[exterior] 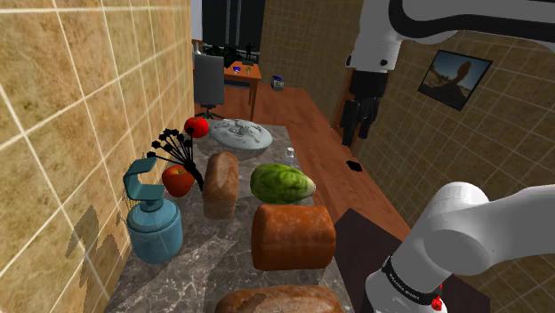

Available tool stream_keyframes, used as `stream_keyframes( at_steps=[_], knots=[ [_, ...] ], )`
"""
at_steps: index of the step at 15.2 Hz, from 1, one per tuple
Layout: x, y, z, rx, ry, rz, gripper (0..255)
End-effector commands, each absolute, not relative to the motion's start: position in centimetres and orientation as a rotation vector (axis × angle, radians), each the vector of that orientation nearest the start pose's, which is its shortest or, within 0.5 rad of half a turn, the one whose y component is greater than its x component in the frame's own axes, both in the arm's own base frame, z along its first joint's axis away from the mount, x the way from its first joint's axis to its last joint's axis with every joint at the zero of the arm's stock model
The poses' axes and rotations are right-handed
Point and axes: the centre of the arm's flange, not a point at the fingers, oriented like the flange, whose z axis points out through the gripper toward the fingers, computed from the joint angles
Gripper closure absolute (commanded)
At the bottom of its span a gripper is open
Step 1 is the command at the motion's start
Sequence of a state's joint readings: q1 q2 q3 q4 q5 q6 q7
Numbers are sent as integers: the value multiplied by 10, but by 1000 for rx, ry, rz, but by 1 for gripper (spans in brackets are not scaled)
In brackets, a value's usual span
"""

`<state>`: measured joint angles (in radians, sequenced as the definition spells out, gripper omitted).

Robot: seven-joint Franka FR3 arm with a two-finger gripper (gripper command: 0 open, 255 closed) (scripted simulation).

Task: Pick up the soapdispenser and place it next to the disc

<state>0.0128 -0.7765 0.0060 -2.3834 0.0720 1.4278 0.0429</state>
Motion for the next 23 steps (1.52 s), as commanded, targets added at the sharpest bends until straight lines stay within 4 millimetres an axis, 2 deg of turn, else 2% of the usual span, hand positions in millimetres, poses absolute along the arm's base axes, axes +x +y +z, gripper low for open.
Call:
stream_keyframes(
  at_steps=[1, 12, 23],
  knots=[
    [291, 14, 564, -3067, 34, 278, 0],
    [378, 90, 506, -3032, -391, 64, 0],
    [448, 189, 464, -2928, -802, -149, 0]
  ],
)
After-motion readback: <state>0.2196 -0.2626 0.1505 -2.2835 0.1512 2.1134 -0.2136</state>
